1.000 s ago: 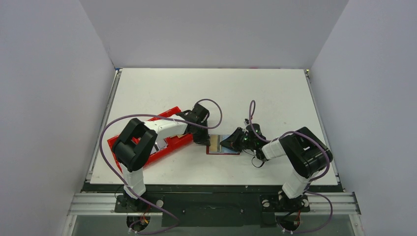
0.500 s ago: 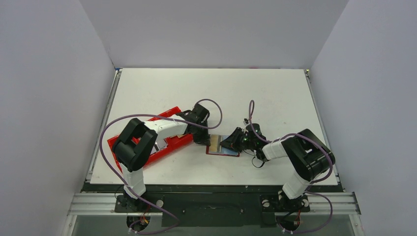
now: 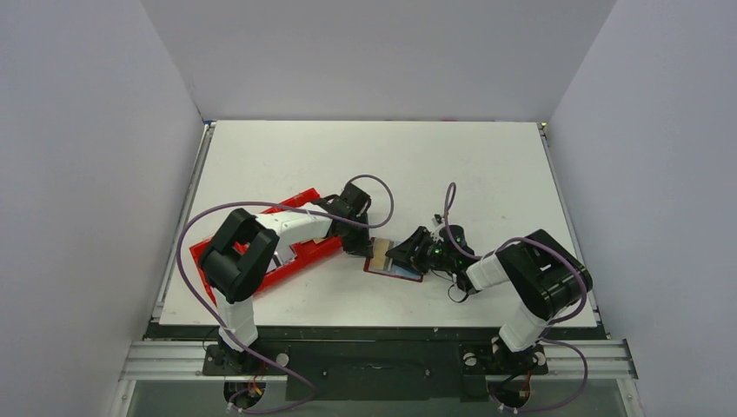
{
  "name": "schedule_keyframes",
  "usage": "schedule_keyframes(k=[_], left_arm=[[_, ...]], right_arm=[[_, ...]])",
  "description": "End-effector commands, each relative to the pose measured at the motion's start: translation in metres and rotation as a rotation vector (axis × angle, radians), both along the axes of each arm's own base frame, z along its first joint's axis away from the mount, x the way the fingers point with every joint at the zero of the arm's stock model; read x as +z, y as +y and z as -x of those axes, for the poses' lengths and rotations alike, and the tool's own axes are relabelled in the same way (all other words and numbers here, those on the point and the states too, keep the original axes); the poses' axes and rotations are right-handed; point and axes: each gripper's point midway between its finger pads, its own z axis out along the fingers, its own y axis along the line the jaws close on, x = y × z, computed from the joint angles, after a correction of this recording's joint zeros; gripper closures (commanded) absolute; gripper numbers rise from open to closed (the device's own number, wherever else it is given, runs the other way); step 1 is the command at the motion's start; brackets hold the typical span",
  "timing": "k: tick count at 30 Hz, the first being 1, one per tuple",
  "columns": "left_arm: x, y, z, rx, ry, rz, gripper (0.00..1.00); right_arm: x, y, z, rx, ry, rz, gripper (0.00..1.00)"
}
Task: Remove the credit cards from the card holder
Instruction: Remove the credit card from the card holder.
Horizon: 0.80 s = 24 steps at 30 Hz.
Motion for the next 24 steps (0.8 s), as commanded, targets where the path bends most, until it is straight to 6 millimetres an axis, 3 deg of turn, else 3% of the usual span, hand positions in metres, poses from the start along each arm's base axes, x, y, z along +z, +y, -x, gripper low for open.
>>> schedule_keyframes(k=[1,13,24], left_arm=[[-0.049,0.026,0.022,-0.004,0.072,-0.158,1.00],[-0.049,0.026,0.022,-0.006,0.071,-0.158,1.00],[-0.050,0.026,0.022,-0.006,0.072,-0.159,1.00]], right_arm=[[0.023,0.007,-0.004,0.007,-0.078,-0.076,0.60],[0.041,0.015,-0.011,-0.007,-0.113,-0.170,0.57],[0.047,0.014,-0.011,0.003,-0.133,-0.145,0.57]])
